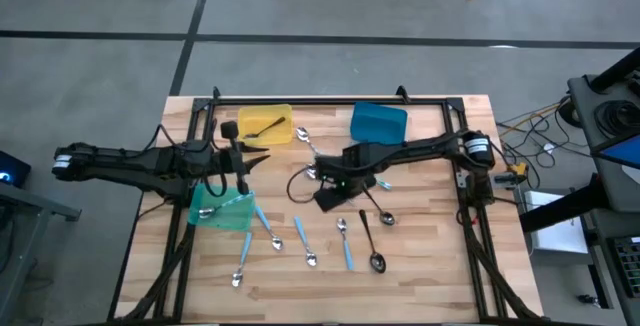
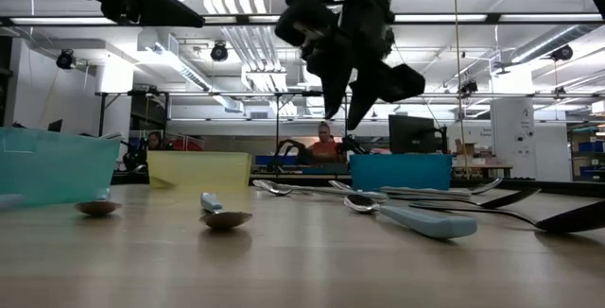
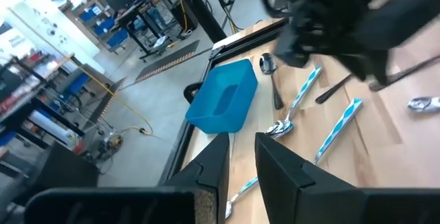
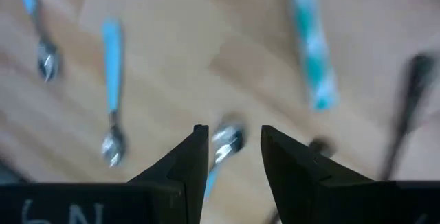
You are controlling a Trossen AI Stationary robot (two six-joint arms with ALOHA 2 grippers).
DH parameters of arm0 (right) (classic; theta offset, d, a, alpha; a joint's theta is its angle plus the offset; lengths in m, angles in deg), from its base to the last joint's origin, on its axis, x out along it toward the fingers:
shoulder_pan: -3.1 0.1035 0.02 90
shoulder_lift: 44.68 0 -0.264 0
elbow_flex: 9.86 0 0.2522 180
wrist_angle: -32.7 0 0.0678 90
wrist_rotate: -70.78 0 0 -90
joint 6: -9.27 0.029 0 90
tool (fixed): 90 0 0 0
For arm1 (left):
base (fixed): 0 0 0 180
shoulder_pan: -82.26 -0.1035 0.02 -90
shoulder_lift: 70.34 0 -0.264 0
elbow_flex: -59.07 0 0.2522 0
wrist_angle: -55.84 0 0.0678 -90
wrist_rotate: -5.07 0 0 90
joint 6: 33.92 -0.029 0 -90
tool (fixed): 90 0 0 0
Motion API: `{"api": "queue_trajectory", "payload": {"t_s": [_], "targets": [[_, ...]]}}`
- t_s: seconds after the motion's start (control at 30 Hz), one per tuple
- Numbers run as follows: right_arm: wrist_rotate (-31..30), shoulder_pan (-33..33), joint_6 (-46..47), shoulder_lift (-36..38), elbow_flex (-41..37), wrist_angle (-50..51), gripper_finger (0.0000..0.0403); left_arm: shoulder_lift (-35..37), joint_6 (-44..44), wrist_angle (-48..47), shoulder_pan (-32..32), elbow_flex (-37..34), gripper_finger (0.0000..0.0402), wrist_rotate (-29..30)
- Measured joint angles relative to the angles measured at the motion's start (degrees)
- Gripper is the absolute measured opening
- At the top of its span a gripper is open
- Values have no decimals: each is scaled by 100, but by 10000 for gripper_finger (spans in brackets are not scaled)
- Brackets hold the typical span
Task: Sort silverware by color (type)
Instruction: Put the blue spoon into the blue bin
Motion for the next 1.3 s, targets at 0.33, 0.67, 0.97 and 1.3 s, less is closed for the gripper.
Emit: {"api": "queue_trajectory", "payload": {"t_s": [0.33,0.67,0.97,1.3], "targets": [[755,840,1298,-264,69,49,123,-53,1199,-85,9,0,52,-51],[359,1325,1802,-690,69,50,123,-282,2282,-33,9,0,52,-728],[-517,1416,1814,-817,67,47,123,-795,2754,-9,142,0,52,-823],[-787,1479,1726,-1066,67,-17,123,-964,2728,397,160,-2,52,-815]]}}
